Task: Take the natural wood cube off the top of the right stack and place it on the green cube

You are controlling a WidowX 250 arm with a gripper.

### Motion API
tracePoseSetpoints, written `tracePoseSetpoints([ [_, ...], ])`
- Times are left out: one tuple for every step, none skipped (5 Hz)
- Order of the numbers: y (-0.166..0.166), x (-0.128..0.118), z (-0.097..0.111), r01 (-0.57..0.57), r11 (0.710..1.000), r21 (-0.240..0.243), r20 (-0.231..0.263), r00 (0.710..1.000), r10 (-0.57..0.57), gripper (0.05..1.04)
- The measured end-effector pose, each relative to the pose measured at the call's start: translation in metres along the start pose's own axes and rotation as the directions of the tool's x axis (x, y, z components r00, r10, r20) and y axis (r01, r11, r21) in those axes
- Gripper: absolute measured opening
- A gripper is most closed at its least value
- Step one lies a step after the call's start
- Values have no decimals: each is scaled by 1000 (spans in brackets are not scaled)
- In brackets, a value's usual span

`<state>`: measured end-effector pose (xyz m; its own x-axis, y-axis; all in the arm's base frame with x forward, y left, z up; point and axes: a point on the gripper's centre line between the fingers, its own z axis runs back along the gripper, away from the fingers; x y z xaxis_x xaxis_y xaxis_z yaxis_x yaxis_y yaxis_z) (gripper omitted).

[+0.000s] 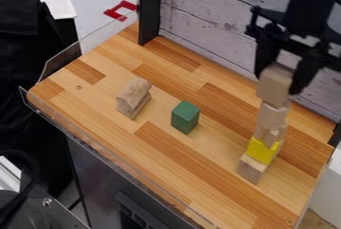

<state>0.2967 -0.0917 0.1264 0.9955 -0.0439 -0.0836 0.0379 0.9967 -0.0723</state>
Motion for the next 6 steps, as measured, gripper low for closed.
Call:
tracePoseSetpoints([
  [20, 4, 12, -25, 1000, -6, 33, 999, 25, 570],
  [38, 6, 13, -43, 999, -1, 27, 999, 43, 570],
  [51, 3, 7, -22, 999, 43, 15, 1000, 21, 570],
  [67, -10, -25, 15, 996, 89, -15, 1000, -14, 570],
  [80, -17, -43, 19, 997, 69, 9, 1000, -19, 570],
  [95, -24, -51, 0, 999, 41, 15, 1000, 0, 570],
])
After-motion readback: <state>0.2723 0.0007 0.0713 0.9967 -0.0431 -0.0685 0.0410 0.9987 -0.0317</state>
